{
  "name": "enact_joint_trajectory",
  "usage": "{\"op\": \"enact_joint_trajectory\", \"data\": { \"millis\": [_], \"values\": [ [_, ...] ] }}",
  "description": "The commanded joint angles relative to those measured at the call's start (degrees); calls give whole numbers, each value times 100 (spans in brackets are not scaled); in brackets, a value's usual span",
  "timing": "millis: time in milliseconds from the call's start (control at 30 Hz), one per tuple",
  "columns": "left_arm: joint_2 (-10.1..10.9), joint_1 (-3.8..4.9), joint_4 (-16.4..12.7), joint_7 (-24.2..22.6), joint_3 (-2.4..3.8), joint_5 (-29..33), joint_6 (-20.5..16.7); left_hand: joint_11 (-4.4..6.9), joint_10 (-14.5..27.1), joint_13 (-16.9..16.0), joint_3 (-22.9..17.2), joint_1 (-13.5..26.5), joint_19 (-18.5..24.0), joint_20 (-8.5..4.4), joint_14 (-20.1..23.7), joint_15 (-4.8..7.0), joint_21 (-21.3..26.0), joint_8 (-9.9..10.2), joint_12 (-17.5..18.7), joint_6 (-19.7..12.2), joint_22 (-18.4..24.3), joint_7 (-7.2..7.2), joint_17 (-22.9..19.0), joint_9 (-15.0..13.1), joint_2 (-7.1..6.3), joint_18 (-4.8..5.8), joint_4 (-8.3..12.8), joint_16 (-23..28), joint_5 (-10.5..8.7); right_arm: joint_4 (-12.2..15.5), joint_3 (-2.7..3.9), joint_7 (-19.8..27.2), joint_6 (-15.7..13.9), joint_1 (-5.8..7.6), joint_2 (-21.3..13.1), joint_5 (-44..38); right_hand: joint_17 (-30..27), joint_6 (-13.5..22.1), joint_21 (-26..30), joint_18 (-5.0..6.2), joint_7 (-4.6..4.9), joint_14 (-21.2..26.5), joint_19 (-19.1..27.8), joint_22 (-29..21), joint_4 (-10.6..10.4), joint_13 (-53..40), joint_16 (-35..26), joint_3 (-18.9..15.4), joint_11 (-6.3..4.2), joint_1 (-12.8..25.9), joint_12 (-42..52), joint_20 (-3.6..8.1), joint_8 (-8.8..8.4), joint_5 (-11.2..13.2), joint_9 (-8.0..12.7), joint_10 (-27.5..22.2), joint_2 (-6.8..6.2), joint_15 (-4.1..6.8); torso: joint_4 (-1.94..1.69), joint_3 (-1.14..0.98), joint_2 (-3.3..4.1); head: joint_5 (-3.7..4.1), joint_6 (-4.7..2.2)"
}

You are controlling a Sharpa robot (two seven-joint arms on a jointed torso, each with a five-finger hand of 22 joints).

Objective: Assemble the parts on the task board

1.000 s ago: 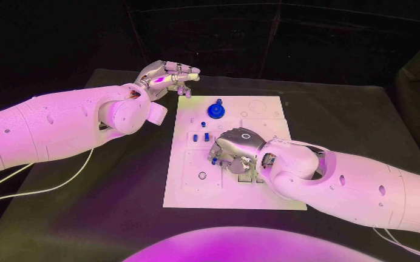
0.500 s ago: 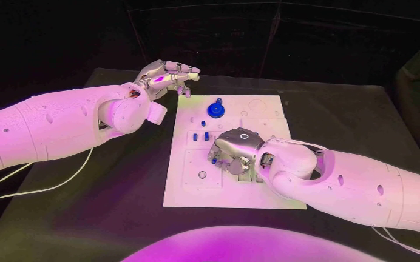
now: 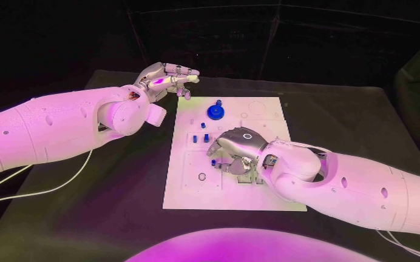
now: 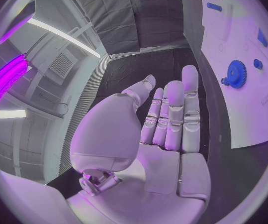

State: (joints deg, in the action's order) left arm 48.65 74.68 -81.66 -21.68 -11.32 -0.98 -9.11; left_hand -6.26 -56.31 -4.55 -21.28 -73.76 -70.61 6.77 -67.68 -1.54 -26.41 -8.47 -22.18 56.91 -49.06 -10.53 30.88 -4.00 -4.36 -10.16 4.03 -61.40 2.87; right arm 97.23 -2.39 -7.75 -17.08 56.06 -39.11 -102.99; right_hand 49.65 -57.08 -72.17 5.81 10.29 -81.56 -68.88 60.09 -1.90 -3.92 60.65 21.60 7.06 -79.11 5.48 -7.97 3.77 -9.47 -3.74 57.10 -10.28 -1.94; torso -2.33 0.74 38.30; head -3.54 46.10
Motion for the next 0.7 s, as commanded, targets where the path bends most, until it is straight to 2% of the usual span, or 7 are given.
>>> {"op": "enact_joint_trajectory", "data": {
  "millis": [33, 100, 167, 267, 367, 467, 700],
  "values": [
    [4, 9, 0, -1, 4, 24, 79, -37, 12, 6, -10, 14, -13, 35, 10, -11, 23, -25, -34, -4, 5, -25, -5, 4, 26, -19, -31, 23, 8, 190, 6, 236, -699, 8, -197, 314, 8, 44, 7, 94, -13, -22, -49, 40, -9, -14, 21, -70, -28, 3, 118, 17, -2, -47, -10, 107, 96, 30, 4, -1, -6, 31, -34],
    [6, 9, -1, 1, 4, 24, 80, -37, 12, 6, -10, 14, -13, 35, 10, -11, 23, -25, -34, -4, 5, -25, -5, 4, 26, -19, -31, 23, 8, 327, 15, 235, -740, 13, -364, 469, 35, 41, -13, 86, -26, -50, -88, 73, -15, -17, 56, -97, -44, 10, 178, 27, 1, -53, -11, 162, 107, 42, 9, 0, -9, 45, -51],
    [11, 9, -12, 4, 3, 24, 81, -37, 12, 6, -10, 14, -13, 35, 10, -11, 23, -25, -34, -4, 5, -25, -5, 4, 26, -19, -31, 23, 8, 466, 106, 101, -648, 51, -567, 700, 32, 29, -18, 82, -30, -69, -112, 82, -37, -11, 70, -153, -50, 48, 225, 36, 6, -53, -14, 185, 102, 51, 16, 1, -10, 54, -79],
    [10, 8, -30, 10, 2, 24, 89, -38, 17, 7, -13, 11, -18, 36, 21, -12, 25, -30, -38, -9, 10, -26, -35, 3, 34, -20, -31, 35, 8, 529, 220, -163, -443, 269, -844, 1025, -36, 94, 15, 85, -81, -74, -121, 45, -162, 9, 49, -530, -86, 274, 275, 60, -5, -211, -9, 87, -19, 76, 23, 2, -13, 149, -117],
    [5, 8, -43, -12, 0, 24, 68, -38, 17, 7, -13, 11, -18, 36, 21, -12, 25, -30, -38, -9, 10, -26, -35, 3, 34, -20, -31, 35, 8, 529, 265, -293, -306, 447, -1056, 1057, -80, 91, 34, 85, -94, -78, -131, 28, -192, 7, 38, -767, -94, 270, 336, 69, 5, -242, -15, 53, -11, 85, 23, 11, -20, 198, -134],
    [-6, 8, -45, -53, -1, 24, 33, -36, 15, 7, -19, 2, -21, 38, 21, -12, 28, -40, -45, -7, 15, -23, -31, 1, 42, -21, -27, 32, 9, 483, 293, -307, -246, 598, -1267, 1039, -114, 68, 54, 85, -124, -99, -157, 13, -211, 7, 48, -1085, -111, 133, 441, 89, 10, -278, -18, 6, 76, 101, 14, 18, -20, 268, -154],
    [-26, 6, -27, -114, -3, 24, -27, -33, 9, 7, -24, -7, -24, 38, 24, -11, 31, -52, -55, -2, 19, -20, -41, -2, 46, -22, -21, 35, 9, 324, 312, -343, -92, 710, -1442, 815, -205, 47, 100, 91, -156, -89, -145, -40, -227, 17, 11, -1317, -112, -28, 502, 91, 9, -326, -17, -101, 145, 102, 16, 8, -11, 313, -189]
  ]
}}
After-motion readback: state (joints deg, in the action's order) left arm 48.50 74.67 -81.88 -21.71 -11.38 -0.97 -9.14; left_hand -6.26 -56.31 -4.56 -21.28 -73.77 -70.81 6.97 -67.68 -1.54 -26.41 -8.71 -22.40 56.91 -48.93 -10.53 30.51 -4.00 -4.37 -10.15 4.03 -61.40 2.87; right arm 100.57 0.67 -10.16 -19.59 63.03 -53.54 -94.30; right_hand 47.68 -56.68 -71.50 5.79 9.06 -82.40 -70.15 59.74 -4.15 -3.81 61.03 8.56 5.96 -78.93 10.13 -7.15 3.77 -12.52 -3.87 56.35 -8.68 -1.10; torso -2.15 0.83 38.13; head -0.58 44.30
